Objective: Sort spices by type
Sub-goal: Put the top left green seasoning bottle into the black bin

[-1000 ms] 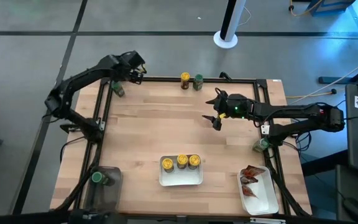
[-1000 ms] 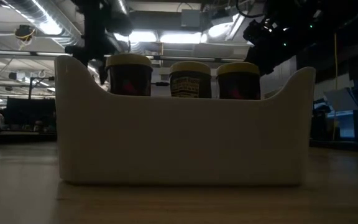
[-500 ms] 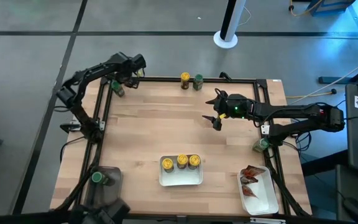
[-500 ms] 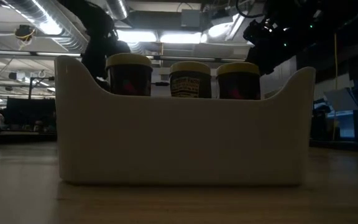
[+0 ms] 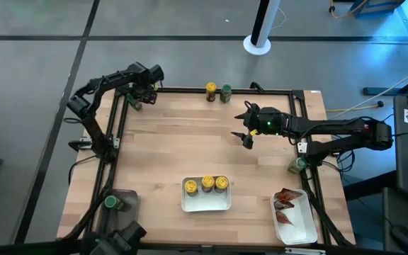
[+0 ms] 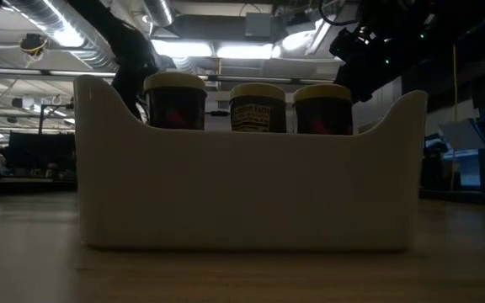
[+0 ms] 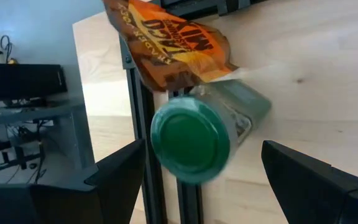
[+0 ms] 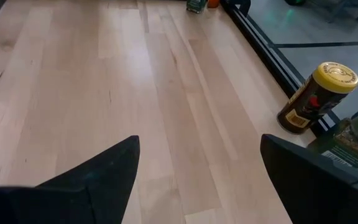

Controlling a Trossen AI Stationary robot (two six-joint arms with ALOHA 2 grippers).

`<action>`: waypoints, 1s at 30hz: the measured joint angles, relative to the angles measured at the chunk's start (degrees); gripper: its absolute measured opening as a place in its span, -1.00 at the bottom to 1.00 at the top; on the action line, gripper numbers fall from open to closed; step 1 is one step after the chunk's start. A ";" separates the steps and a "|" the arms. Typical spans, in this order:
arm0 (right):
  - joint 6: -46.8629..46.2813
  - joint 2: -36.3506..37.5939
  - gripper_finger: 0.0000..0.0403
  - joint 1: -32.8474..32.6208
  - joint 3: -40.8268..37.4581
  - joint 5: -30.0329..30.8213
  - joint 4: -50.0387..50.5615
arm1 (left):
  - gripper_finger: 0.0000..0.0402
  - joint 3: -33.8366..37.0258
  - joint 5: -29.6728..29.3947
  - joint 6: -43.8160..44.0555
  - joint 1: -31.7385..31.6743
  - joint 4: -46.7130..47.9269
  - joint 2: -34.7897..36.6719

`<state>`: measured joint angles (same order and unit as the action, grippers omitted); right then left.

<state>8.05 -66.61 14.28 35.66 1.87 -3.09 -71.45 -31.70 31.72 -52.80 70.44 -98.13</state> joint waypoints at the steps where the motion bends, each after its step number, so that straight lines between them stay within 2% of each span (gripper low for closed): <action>1: 0.00 0.00 0.65 0.00 0.00 0.00 0.00 | 0.51 0.50 -0.02 -0.71 -0.25 -0.97 0.00; 5: 0.21 0.00 0.65 0.00 0.00 0.00 -0.02 | 0.51 2.19 0.14 -3.71 -0.48 -4.40 0.01; 10: 0.51 0.00 0.65 0.00 0.00 0.00 -0.04 | 0.51 3.44 5.09 -7.85 -0.52 -7.37 0.00; 18: 1.25 0.00 0.65 -0.01 0.00 0.00 -0.04 | 0.51 3.46 8.84 -11.83 0.52 -9.18 0.15; 30: 1.25 0.00 0.65 0.00 0.00 0.00 0.15 | 0.51 3.47 9.11 -15.88 1.05 -11.60 0.15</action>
<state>9.30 -66.61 14.28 35.66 1.87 -2.94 -67.98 -22.59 15.84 -51.75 58.84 -97.97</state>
